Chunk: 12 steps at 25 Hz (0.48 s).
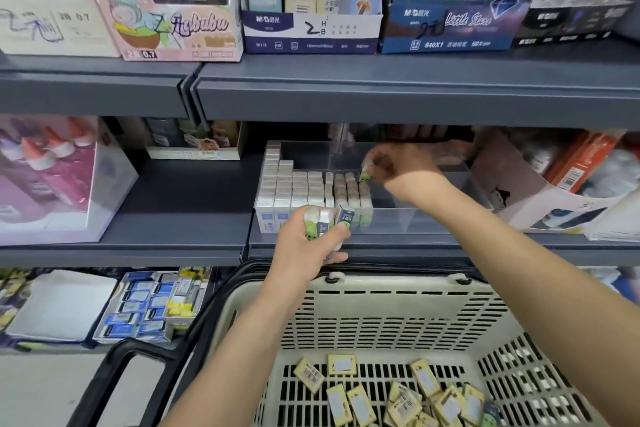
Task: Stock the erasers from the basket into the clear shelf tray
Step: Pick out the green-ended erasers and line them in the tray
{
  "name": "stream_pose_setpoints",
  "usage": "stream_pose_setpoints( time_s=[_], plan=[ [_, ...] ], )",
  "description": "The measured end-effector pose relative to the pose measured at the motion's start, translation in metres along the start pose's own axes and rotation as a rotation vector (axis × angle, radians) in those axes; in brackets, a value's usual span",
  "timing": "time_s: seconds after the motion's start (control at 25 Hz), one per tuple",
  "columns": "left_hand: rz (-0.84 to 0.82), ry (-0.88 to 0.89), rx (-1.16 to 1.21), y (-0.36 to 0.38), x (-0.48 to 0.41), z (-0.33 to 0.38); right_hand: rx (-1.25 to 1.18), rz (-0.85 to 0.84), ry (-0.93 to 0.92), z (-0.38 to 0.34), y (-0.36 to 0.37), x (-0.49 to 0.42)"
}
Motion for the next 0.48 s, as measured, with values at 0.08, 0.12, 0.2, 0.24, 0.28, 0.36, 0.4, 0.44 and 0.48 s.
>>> stream_pose_setpoints(
  time_s=[0.08,0.12,0.2,0.24,0.28,0.36,0.4,0.44,0.48],
  plan=[
    [-0.003,0.0,-0.001,0.001,0.0,0.0,-0.007,-0.025,0.013,0.002,0.009,-0.004],
    [-0.003,-0.001,0.001,0.001,0.0,0.0,0.01,-0.035,0.024,0.003,0.013,-0.006],
    [-0.002,-0.005,0.012,0.001,0.0,0.001,0.022,-0.023,0.053,0.006,0.019,-0.007],
    [-0.002,-0.01,0.016,0.002,-0.001,0.0,0.022,-0.009,0.07,0.008,0.019,-0.008],
    [-0.003,-0.017,0.019,0.002,-0.001,0.0,0.034,-0.006,0.078,0.009,0.019,-0.008],
    [0.0,-0.028,0.02,0.001,-0.002,0.0,0.093,-0.053,0.071,0.007,0.02,-0.009],
    [0.003,-0.031,0.024,0.001,-0.002,-0.001,0.119,-0.082,0.064,0.006,0.021,-0.009],
    [0.006,-0.034,0.029,0.0,-0.001,0.0,0.138,-0.098,0.057,0.005,0.02,-0.008],
    [0.008,-0.037,0.032,0.0,-0.001,0.0,0.146,-0.1,0.051,0.003,0.018,-0.006]
  ],
)
Point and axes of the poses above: each hand's wrist, its own x-axis away from the middle knuckle, its own y-axis out of the palm, z = x × y, the point moved 5 cm from there along -x, towards the middle knuckle, and after that the axes turned 8 degrees about -z, right-handed, at the moved point
